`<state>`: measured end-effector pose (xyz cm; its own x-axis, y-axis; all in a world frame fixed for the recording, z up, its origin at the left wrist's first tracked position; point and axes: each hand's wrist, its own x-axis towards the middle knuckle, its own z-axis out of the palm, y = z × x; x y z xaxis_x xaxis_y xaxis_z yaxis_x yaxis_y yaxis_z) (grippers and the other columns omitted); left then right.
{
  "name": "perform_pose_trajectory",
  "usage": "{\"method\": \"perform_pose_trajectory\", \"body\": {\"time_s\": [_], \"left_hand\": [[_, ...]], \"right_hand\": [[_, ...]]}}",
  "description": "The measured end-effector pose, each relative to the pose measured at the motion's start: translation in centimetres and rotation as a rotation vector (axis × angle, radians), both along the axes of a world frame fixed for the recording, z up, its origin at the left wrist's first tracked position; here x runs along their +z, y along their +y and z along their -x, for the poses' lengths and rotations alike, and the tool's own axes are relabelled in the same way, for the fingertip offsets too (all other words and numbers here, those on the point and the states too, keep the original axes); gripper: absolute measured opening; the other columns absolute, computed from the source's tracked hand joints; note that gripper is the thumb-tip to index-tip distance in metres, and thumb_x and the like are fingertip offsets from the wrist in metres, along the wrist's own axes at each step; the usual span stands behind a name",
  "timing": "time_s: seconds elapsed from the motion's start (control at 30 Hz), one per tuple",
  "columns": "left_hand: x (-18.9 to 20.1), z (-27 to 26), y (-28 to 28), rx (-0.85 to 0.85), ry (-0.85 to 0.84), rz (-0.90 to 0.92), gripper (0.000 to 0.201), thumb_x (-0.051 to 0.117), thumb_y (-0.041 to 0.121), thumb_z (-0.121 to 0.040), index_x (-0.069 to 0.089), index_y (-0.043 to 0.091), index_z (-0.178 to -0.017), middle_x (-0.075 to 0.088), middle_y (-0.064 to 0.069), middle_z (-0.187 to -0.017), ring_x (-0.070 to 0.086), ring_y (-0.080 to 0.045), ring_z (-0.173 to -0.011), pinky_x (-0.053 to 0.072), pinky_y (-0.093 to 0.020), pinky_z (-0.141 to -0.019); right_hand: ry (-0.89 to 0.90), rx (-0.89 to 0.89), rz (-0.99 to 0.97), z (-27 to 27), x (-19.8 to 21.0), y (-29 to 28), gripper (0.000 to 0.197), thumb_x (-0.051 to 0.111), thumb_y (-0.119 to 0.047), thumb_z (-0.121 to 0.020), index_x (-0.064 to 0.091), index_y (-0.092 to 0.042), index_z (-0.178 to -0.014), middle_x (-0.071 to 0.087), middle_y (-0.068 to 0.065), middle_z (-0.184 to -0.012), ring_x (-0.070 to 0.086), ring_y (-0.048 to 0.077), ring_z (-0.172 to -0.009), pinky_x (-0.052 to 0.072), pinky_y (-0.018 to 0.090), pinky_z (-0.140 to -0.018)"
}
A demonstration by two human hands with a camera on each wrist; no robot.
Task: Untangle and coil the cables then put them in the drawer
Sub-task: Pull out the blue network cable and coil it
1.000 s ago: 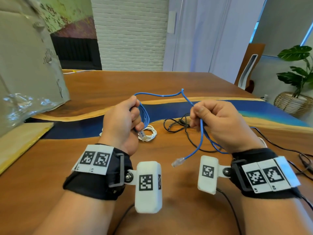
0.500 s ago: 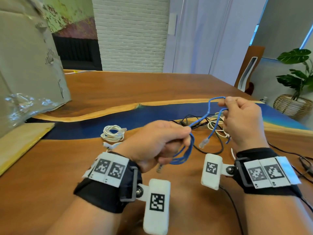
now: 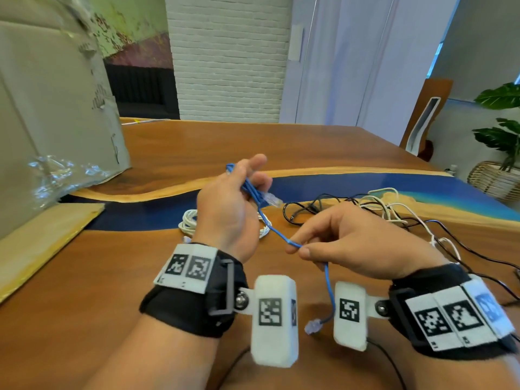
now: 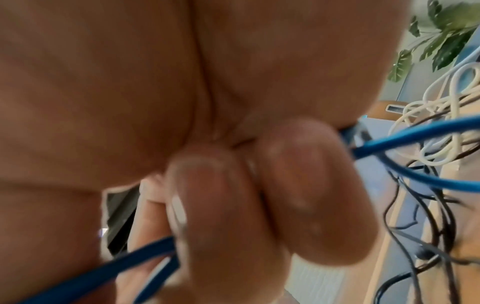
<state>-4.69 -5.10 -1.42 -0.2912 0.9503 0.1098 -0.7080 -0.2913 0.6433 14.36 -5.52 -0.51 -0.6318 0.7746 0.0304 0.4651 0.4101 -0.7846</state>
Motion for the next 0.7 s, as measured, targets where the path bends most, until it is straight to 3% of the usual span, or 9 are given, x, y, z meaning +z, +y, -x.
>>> {"method": "perform_pose_trajectory", "body": {"time_s": [0.1, 0.17, 0.27, 0.37, 0.4, 0.47, 0.57, 0.63, 0.7], "left_hand": [[-0.3, -1.1, -0.7, 0.017, 0.422, 0.027, 0.014, 0.05, 0.011, -0.107, 0.063, 0.012, -0.103, 0.077, -0.005, -0.106, 0.066, -0.011, -0.067, 0.059, -0.028, -0.076], [-0.5, -1.4, -1.1, -0.049, 0.687, 0.014, 0.018, 0.048, 0.009, -0.106, 0.064, 0.018, -0.102, 0.077, -0.005, -0.107, 0.067, -0.012, -0.068, 0.058, -0.029, -0.071], [-0.6, -1.6, -1.6, -0.213, 1.005, -0.02, 0.016, 0.048, 0.007, -0.104, 0.064, 0.008, -0.108, 0.073, -0.005, -0.077, 0.06, -0.015, -0.058, 0.051, -0.033, -0.059], [-0.9, -2.1, -2.1, -0.312, 1.289, -0.012, 0.025, 0.048, 0.014, -0.094, 0.069, 0.002, -0.087, 0.059, -0.006, -0.053, 0.047, -0.021, -0.05, 0.04, -0.03, -0.048], [-0.9, -2.2, -2.3, -0.373, 1.284, -0.019, 0.03, 0.047, 0.019, -0.091, 0.07, 0.001, -0.085, 0.054, -0.006, -0.049, 0.044, -0.022, -0.048, 0.036, -0.03, -0.047], [-0.9, -2.2, -2.6, -0.537, 1.119, -0.05, 0.041, 0.043, 0.029, -0.088, 0.072, 0.0, -0.085, 0.042, -0.006, -0.043, 0.035, -0.022, -0.043, 0.032, -0.033, -0.046], [-1.0, -1.9, -2.7, -0.617, 0.988, -0.115, 0.035, 0.051, 0.027, -0.096, 0.072, 0.003, -0.081, 0.032, 0.002, -0.043, 0.028, -0.013, -0.039, 0.031, -0.028, -0.043], [-1.3, -1.8, -2.5, -0.559, 0.966, -0.12, 0.028, 0.058, 0.022, -0.097, 0.068, 0.007, -0.075, 0.03, 0.005, -0.043, 0.025, -0.009, -0.037, 0.03, -0.023, -0.04], [-1.5, -1.7, -2.0, -0.475, 0.878, -0.073, 0.033, 0.057, 0.019, -0.101, 0.063, 0.01, -0.07, 0.027, 0.004, -0.044, 0.021, -0.01, -0.038, 0.028, -0.022, -0.039]], "right_hand": [[0.035, 0.004, -0.037, -0.4, 0.4, -0.3, 0.012, 0.073, -0.007, -0.092, 0.082, -0.012, -0.084, 0.059, -0.006, -0.054, 0.052, 0.005, -0.05, 0.043, 0.016, -0.053], [0.105, -0.073, -0.068, -1.1, 0.4, 0.2, 0.02, 0.07, -0.004, -0.092, 0.079, -0.01, -0.075, 0.05, -0.005, -0.047, 0.042, 0.007, -0.043, 0.036, 0.018, -0.046], [0.373, -0.176, 0.049, -1.6, 0.3, 0.8, 0.018, 0.066, -0.011, -0.081, 0.07, -0.001, -0.067, 0.039, 0.001, -0.043, 0.03, 0.014, -0.039, 0.023, 0.023, -0.043], [0.54, -0.233, 0.192, -1.0, 0.2, 0.9, 0.039, 0.073, -0.034, -0.085, 0.06, -0.006, -0.062, 0.031, 0.001, -0.042, 0.018, 0.016, -0.041, 0.011, 0.032, -0.047], [0.546, -0.248, 0.201, -0.7, 0.3, 0.8, 0.045, 0.066, -0.045, -0.087, 0.057, -0.01, -0.059, 0.03, 0.001, -0.041, 0.016, 0.022, -0.043, 0.01, 0.034, -0.048], [0.582, -0.293, 0.233, -0.1, 0.2, 0.8, 0.054, 0.051, -0.056, -0.093, 0.046, -0.016, -0.057, 0.027, 0.003, -0.041, 0.012, 0.034, -0.047, 0.011, 0.031, -0.045], [0.699, -0.355, 0.317, 0.3, -0.1, 1.2, 0.059, 0.035, -0.06, -0.103, 0.031, -0.019, -0.061, 0.029, 0.006, -0.045, 0.013, 0.02, -0.04, 0.017, 0.023, -0.04], [0.767, -0.415, 0.351, 0.4, -0.1, 1.5, 0.06, 0.032, -0.061, -0.104, 0.028, -0.019, -0.061, 0.034, 0.01, -0.047, 0.025, 0.02, -0.036, 0.021, 0.023, -0.039], [0.897, -0.476, 0.386, 0.1, -0.3, 2.0, 0.06, 0.03, -0.059, -0.105, 0.031, -0.017, -0.062, 0.043, 0.013, -0.052, 0.046, 0.025, -0.04, 0.031, 0.026, -0.038]]}}
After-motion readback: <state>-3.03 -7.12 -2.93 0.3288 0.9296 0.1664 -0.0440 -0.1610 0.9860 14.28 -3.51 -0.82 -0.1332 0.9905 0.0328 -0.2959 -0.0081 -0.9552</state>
